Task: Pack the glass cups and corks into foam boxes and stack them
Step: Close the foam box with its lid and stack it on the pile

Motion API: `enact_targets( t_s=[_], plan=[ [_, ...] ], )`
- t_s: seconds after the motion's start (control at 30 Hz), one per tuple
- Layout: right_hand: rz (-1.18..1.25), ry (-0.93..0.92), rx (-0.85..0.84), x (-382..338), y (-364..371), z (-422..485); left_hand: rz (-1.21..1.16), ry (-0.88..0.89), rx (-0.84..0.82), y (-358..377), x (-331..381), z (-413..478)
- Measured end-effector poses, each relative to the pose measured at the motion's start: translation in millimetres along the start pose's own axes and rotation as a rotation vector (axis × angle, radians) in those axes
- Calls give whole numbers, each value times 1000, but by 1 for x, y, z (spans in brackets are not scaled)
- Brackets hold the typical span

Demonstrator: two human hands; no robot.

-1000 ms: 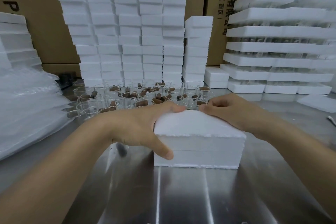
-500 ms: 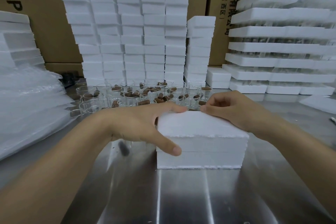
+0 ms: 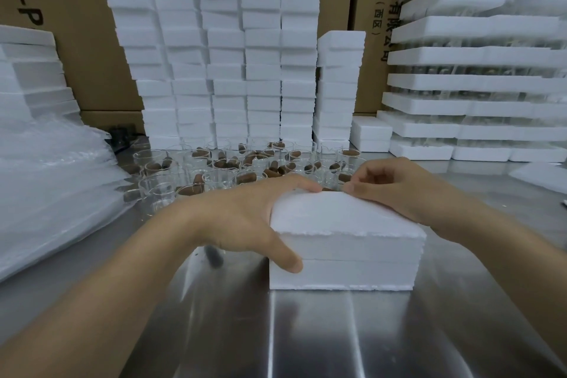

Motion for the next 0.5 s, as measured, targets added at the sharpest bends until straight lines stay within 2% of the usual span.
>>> enact_targets(
  t_s=[0.17, 0.27, 0.33, 0.4, 0.47, 0.5],
  plan=[
    [227, 20, 143, -12, -20, 6, -206, 41, -53, -15, -4, -5],
    [401, -30, 100, -31, -19, 15, -373, 53, -58, -28, -10, -10],
    [367, -131, 106, -44, -21, 17, -418, 54, -44, -34, -14, -12],
    [244, -251, -26, -54, -18, 11, -428, 48, -52, -36, -17, -13],
    [221, -231, -244, -54, -10, -4, -453, 30, -74, -35, -19, -12],
    [226, -208, -286, -49, -10, -10, -468, 16, -89, -35, -20, -12]
  ],
)
Point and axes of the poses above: each hand's wrist, its own z-axis towards the middle knuckle, its own y-axis out of the palm, x = y × z, the point moved 4 cm from there along z, towards the middle knuckle, and after that the axes turned 15 degrees about -y, right-handed, at the moved point
